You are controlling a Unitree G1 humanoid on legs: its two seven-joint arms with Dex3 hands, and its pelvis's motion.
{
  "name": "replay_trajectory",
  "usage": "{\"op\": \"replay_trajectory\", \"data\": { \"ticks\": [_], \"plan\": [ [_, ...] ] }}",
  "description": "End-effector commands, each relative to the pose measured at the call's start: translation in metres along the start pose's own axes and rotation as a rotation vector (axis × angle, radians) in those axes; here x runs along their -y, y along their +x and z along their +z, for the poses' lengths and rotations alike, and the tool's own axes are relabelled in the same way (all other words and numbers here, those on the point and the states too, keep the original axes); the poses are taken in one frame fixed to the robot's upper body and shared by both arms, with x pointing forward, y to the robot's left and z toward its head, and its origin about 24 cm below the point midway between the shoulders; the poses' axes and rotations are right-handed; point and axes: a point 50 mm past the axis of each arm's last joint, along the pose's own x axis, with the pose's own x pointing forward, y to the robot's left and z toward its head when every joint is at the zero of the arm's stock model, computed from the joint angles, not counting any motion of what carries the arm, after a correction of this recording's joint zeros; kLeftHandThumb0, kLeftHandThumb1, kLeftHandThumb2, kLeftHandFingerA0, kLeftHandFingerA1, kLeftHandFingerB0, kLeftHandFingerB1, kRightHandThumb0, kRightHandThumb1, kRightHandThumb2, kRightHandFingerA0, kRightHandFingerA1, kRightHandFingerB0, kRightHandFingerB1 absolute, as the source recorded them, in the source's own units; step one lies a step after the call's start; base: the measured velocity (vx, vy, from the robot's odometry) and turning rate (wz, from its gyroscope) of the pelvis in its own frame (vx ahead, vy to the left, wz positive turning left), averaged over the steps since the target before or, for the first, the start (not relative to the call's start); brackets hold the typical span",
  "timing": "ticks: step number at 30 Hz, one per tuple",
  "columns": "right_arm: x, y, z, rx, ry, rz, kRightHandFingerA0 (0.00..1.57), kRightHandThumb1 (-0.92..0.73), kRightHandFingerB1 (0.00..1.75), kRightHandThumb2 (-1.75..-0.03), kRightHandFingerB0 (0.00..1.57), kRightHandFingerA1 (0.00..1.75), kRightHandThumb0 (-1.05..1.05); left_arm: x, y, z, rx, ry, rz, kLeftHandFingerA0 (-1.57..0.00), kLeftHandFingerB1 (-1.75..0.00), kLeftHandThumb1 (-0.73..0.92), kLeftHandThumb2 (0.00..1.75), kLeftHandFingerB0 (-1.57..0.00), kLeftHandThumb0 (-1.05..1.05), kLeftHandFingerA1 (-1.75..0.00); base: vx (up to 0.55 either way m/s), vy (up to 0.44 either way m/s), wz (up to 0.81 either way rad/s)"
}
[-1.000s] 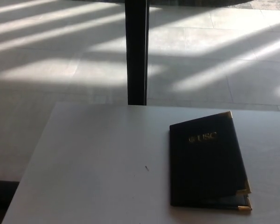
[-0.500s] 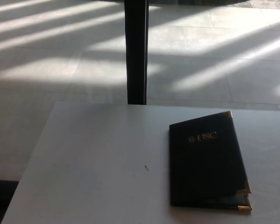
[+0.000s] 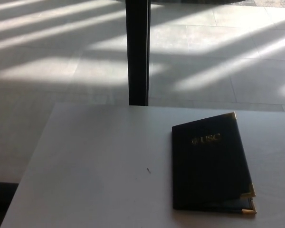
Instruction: There is a diary kept infront of the robot and the robot uses its right hand to grab its cover and puses it to the left to open it.
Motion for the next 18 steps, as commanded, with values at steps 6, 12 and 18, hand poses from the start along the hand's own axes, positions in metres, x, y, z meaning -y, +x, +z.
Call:
{"op": "replay_trajectory", "data": {
  "ticks": [6,12,18],
  "plan": [
    [-0.020,-0.029,-0.062,-0.211,-0.073,0.075,0.31,-0.92,0.44,-0.78,0.26,0.49,-0.70,-0.005,0.001,0.005,-0.008,-0.016,0.024,-0.48,-0.87,0.79,1.58,0.00,-0.89,-1.20,0.00,0.000,0.00],
    [-0.027,-0.042,-0.086,-0.280,-0.136,0.114,0.39,-0.92,0.44,-0.75,0.29,0.53,-0.73,-0.007,0.001,0.006,-0.005,-0.027,0.032,-0.38,-1.43,0.92,1.20,-0.29,-1.05,-1.64,0.00,0.000,0.00],
    [-0.035,-0.067,-0.124,-0.406,-0.188,0.174,0.32,-0.92,0.42,-0.77,0.25,0.48,-0.72,-0.006,0.001,0.008,-0.007,-0.031,0.029,-0.64,-0.93,0.86,1.66,0.00,-1.00,-1.35,0.00,0.000,0.00]
  ]
}}
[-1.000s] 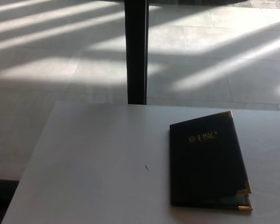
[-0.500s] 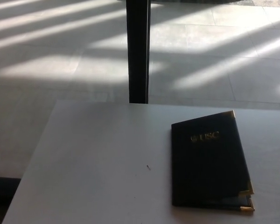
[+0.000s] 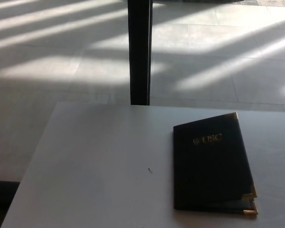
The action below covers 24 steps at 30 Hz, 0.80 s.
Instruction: There is a diary kept infront of the robot and the robot uses its right hand to grab its cover and puses it to the left to open it.
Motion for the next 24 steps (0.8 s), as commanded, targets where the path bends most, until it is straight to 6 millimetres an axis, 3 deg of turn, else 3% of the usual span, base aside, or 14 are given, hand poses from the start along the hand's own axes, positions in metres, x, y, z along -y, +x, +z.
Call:
{"op": "replay_trajectory", "data": {
  "ticks": [1,4,5,6,9,10,11,12,13,15,19,20,23,24],
  "plan": [
    [-0.004,-0.007,-0.023,-0.054,-0.061,0.009,0.32,-0.92,0.42,-0.77,0.25,0.48,-0.72,-0.005,0.001,0.008,0.003,-0.025,0.022,-0.64,-0.93,0.86,1.66,0.00,-1.00,-1.35,0.00,0.000,0.00],
    [-0.008,-0.009,-0.030,-0.069,-0.069,0.011,0.36,-0.92,0.42,-0.73,0.29,0.49,-0.73,-0.004,0.001,0.008,0.003,-0.023,0.023,-0.62,-0.95,0.90,1.69,0.00,-1.03,-1.36,0.00,0.000,0.00],
    [-0.009,-0.010,-0.033,-0.077,-0.072,0.018,0.35,-0.92,0.42,-0.73,0.28,0.49,-0.74,-0.004,0.001,0.008,0.005,-0.020,0.025,-0.39,-1.43,0.92,1.20,-0.27,-1.05,-1.69,0.00,0.000,0.00],
    [-0.010,-0.011,-0.036,-0.083,-0.073,0.024,0.33,-0.92,0.42,-0.74,0.26,0.49,-0.73,-0.005,0.001,0.008,0.006,-0.011,0.021,-0.61,-0.92,0.86,1.66,0.00,-0.98,-1.33,0.00,0.000,0.00],
    [-0.010,-0.012,-0.046,-0.099,-0.112,0.038,0.32,-0.92,0.43,-0.76,0.26,0.50,-0.70,-0.005,0.001,0.009,0.010,-0.010,0.015,-0.61,-0.91,0.83,1.63,0.00,-0.96,-1.32,0.00,0.000,0.00],
    [-0.010,-0.013,-0.050,-0.108,-0.129,0.031,0.32,-0.76,0.49,-1.15,0.14,0.60,-0.61,-0.005,0.001,0.010,0.012,-0.012,0.020,-0.72,-0.94,0.88,1.68,0.00,-1.03,-1.41,0.00,0.000,0.00],
    [-0.011,-0.013,-0.052,-0.113,-0.136,0.029,0.32,-0.92,0.42,-0.76,0.25,0.49,-0.72,-0.004,0.001,0.010,0.012,-0.014,0.023,-0.38,-1.41,0.92,1.21,-0.27,-1.05,-1.67,0.00,0.000,0.00],
    [-0.010,-0.014,-0.055,-0.121,-0.142,0.031,0.32,-0.76,0.49,-1.16,0.13,0.60,-0.63,-0.005,0.001,0.010,0.013,-0.015,0.022,-0.64,-0.94,0.88,1.68,0.00,-1.04,-1.37,0.00,0.000,0.00],
    [-0.010,-0.014,-0.057,-0.124,-0.142,0.030,0.31,-0.75,0.49,-1.16,0.13,0.60,-0.62,-0.005,0.001,0.009,0.013,-0.016,0.020,-0.54,-0.91,0.84,1.63,0.00,-0.97,-1.28,0.00,0.000,0.00],
    [-0.010,-0.015,-0.061,-0.132,-0.138,0.032,0.32,-0.92,0.43,-0.76,0.25,0.50,-0.71,-0.005,0.001,0.009,0.012,-0.012,0.016,-0.42,-0.91,0.84,1.64,0.00,-0.97,-1.21,0.00,0.000,0.00],
    [-0.011,-0.018,-0.070,-0.153,-0.131,0.025,0.32,-0.77,0.49,-1.16,0.13,0.60,-0.62,-0.004,0.001,0.011,0.014,-0.005,0.019,-0.49,-0.95,0.90,1.70,-0.01,-1.04,-1.29,0.00,0.000,0.00],
    [-0.011,-0.019,-0.072,-0.158,-0.132,0.031,0.31,-0.92,0.43,-0.77,0.24,0.50,-0.71,-0.003,0.001,0.011,0.017,-0.018,0.021,-0.61,-1.00,0.91,1.70,-0.05,-1.04,-1.37,0.00,0.000,0.00],
    [-0.013,-0.020,-0.077,-0.174,-0.107,0.021,0.32,-0.92,0.41,-0.76,0.25,0.49,-0.70,-0.004,0.001,0.012,0.019,-0.009,0.026,-0.70,-1.04,0.91,1.71,-0.12,-1.04,-1.42,0.00,0.000,0.00],
    [-0.014,-0.021,-0.079,-0.177,-0.111,0.022,0.32,-0.92,0.42,-0.77,0.25,0.50,-0.69,-0.004,0.001,0.012,0.018,-0.007,0.025,-0.38,-1.42,0.92,1.21,-0.28,-1.05,-1.65,0.00,0.000,0.00]
  ]
}}
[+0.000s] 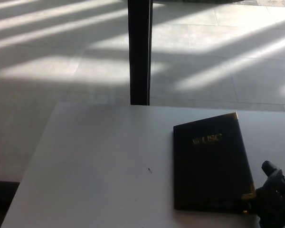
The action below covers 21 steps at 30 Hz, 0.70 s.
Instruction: There is a diary kept infront of the robot and the robot uses its right hand to grab its cover and puses it to the left to open it.
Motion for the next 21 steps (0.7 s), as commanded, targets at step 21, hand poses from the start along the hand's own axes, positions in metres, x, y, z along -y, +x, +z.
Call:
{"op": "replay_trajectory", "data": {
  "ticks": [21],
  "plan": [
    [-0.073,-0.025,-0.027,-0.079,-0.034,0.208,0.31,-0.82,0.50,-1.20,0.14,0.62,-0.61,-0.003,0.001,0.013,0.027,0.026,-0.004,-0.61,-0.94,0.86,1.68,0.00,-1.02,-1.35,0.00,0.000,0.00]
  ]
}}
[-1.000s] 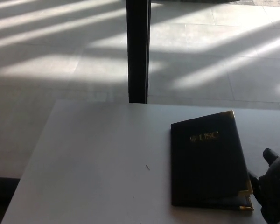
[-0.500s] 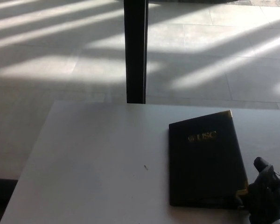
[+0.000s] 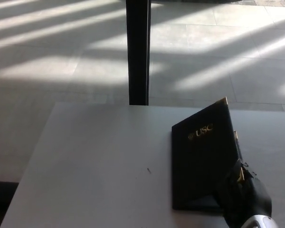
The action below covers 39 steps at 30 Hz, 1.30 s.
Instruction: There is a diary kept infront of the robot and the robot uses its right hand to grab its cover and puses it to the left to open it.
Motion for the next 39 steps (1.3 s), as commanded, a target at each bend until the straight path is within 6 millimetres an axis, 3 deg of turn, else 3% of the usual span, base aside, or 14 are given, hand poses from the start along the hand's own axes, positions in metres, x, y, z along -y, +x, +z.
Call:
{"op": "replay_trajectory", "data": {
  "ticks": [1,2,4,8,15,19,20,21,22,30,31,32,33,39],
  "plan": [
    [-0.016,-0.007,-0.014,-0.057,0.061,0.012,0.31,-0.82,0.50,-1.20,0.14,0.62,-0.61,-0.005,0.001,0.006,0.009,0.013,0.007,-0.61,-0.94,0.86,1.68,0.00,-1.02,-1.35,0.00,0.000,0.00],
    [-0.016,-0.009,-0.018,-0.065,0.058,0.013,0.29,-0.92,0.46,-0.88,0.23,0.55,-0.75,-0.005,0.001,0.006,0.002,0.009,0.008,-0.58,-0.87,0.76,1.57,0.00,-0.89,-1.25,0.00,0.000,0.00],
    [-0.018,-0.011,-0.024,-0.083,0.065,0.014,0.31,-0.92,0.46,-0.82,0.24,0.56,-0.74,-0.005,0.001,0.006,0.006,0.011,0.006,-0.62,-0.89,0.79,1.61,0.00,-0.93,-1.30,0.00,0.000,0.00],
    [-0.030,-0.012,-0.027,-0.075,0.017,0.044,0.29,-0.92,0.47,-0.87,0.23,0.54,-0.71,-0.004,0.001,0.006,0.006,0.008,0.002,-0.53,-0.91,0.83,1.64,0.00,-0.97,-1.28,0.00,0.000,0.00],
    [-0.059,-0.010,-0.015,0.051,-0.249,0.190,0.29,-0.92,0.50,-0.92,0.21,0.59,-0.69,-0.003,0.001,0.007,0.008,0.029,0.015,-0.73,-0.95,0.88,1.69,-0.02,-1.03,-1.42,0.00,0.000,0.00],
    [-0.071,-0.009,-0.013,0.117,-0.376,0.234,0.29,-0.92,0.50,-0.89,0.23,0.61,-0.65,-0.004,0.001,0.009,0.013,0.049,0.012,-0.62,-0.95,0.89,1.70,0.00,-1.04,-1.37,0.00,0.000,0.00],
    [-0.074,-0.009,-0.013,0.133,-0.399,0.247,0.28,-0.92,0.51,-0.88,0.22,0.61,-0.66,-0.003,0.001,0.010,0.016,0.051,0.016,-0.39,-1.40,0.92,1.21,-0.29,-1.05,-1.63,0.00,0.000,0.00],
    [-0.078,-0.009,-0.013,0.152,-0.420,0.261,0.27,-0.92,0.51,-0.88,0.22,0.61,-0.67,-0.003,0.001,0.011,0.015,0.045,0.012,-0.52,-0.91,0.84,1.65,0.00,-0.98,-1.27,0.00,0.000,0.00],
    [-0.082,-0.010,-0.013,0.181,-0.468,0.276,0.27,-0.92,0.53,-0.87,0.23,0.61,-0.70,-0.002,0.001,0.011,0.016,0.046,0.005,-0.49,-0.87,0.80,1.60,0.00,-0.91,-1.21,0.00,0.000,0.00],
    [-0.089,-0.013,-0.021,0.303,-0.848,0.339,0.32,-0.92,0.54,-0.80,0.26,0.66,-0.63,0.003,0.001,0.017,0.025,0.059,-0.005,-0.64,-0.90,0.82,1.63,0.00,-0.95,-1.33,0.00,0.000,0.00],
    [-0.089,-0.012,-0.022,0.308,-0.906,0.353,0.35,-0.92,0.52,-0.75,0.24,0.68,-0.70,0.003,0.001,0.017,0.027,0.057,-0.010,-0.37,-1.34,0.92,1.21,-0.20,-1.05,-1.65,0.00,0.000,0.00],
    [-0.088,-0.010,-0.022,0.318,-0.987,0.370,0.35,-0.92,0.52,-0.75,0.24,0.68,-0.70,0.003,0.001,0.017,0.031,0.055,-0.019,-0.37,-1.34,0.92,1.21,-0.20,-1.05,-1.65,0.00,0.000,0.00],
    [-0.084,-0.006,-0.022,0.341,-1.146,0.368,0.33,-0.92,0.50,-0.68,0.29,0.61,-0.71,0.003,0.001,0.019,0.036,0.069,-0.011,-0.45,-0.88,0.80,1.61,0.00,-0.93,-1.20,0.00,0.000,0.00],
    [-0.076,0.005,-0.017,0.385,-1.485,0.359,0.32,-0.83,0.49,-0.64,0.28,0.56,-0.64,0.005,0.001,0.025,0.047,0.090,-0.010,-0.45,-0.91,0.82,1.64,0.00,-0.98,-1.23,0.00,0.000,0.00]
  ]
}}
